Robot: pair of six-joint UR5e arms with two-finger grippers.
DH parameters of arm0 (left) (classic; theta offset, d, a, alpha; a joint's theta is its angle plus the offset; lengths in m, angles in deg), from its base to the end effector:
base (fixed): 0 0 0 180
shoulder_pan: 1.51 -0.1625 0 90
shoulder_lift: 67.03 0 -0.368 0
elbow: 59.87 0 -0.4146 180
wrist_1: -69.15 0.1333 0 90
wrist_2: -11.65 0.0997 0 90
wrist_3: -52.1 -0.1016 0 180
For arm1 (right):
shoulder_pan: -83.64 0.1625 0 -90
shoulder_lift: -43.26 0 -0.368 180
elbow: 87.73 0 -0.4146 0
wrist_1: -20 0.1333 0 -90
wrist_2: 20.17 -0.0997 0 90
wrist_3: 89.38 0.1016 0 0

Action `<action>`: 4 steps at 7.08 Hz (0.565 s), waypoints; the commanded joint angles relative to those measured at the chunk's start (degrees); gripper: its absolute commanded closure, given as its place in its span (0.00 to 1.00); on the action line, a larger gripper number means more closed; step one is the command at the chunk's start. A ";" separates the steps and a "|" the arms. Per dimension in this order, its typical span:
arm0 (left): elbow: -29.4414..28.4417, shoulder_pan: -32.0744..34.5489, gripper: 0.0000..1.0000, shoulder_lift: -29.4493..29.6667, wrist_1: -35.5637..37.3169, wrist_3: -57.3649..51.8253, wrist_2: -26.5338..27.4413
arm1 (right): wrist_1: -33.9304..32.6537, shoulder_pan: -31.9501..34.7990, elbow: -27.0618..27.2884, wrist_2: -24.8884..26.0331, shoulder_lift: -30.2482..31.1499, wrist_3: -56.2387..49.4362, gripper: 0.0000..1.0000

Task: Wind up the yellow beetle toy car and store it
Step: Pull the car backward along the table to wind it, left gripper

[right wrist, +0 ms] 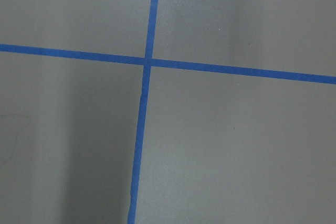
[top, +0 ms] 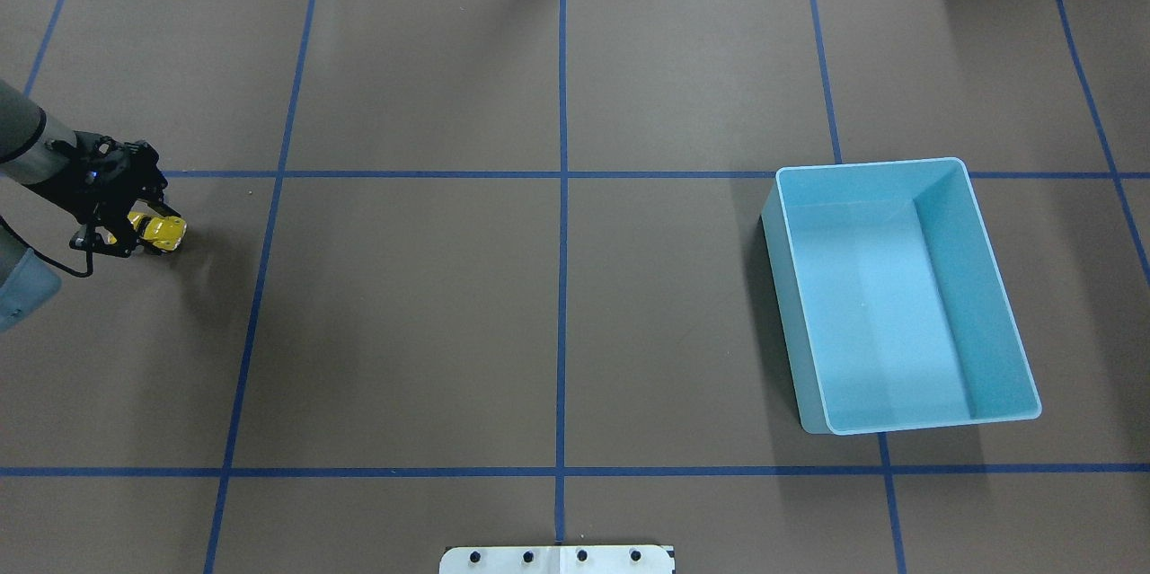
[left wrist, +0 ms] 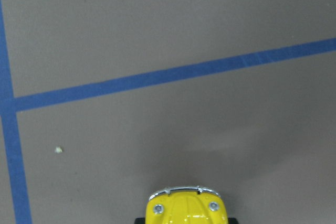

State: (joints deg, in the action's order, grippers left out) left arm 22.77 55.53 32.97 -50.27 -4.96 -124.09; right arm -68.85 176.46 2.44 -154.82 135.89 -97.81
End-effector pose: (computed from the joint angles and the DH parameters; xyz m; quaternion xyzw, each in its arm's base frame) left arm 0.2757 -0.5365 0.5130 0.3268 0.3122 0.7022 0.5502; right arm 0.0862 -0.4917 0.6224 0.0267 -0.3790 -0.0409 0.9241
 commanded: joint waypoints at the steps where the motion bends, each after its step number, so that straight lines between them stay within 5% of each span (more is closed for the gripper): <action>1: -1.25 0.62 1.00 -0.94 -2.12 -0.60 -0.14 | 0.00 0.00 0.00 0.00 0.00 0.00 0.00; 4: -0.38 3.87 1.00 2.20 5.11 0.19 0.21 | 0.00 0.00 0.00 0.00 0.00 0.00 0.00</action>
State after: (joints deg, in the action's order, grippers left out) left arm 21.78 58.51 33.21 -49.58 -4.90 -124.00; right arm -68.85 176.43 2.44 -154.82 135.89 -97.81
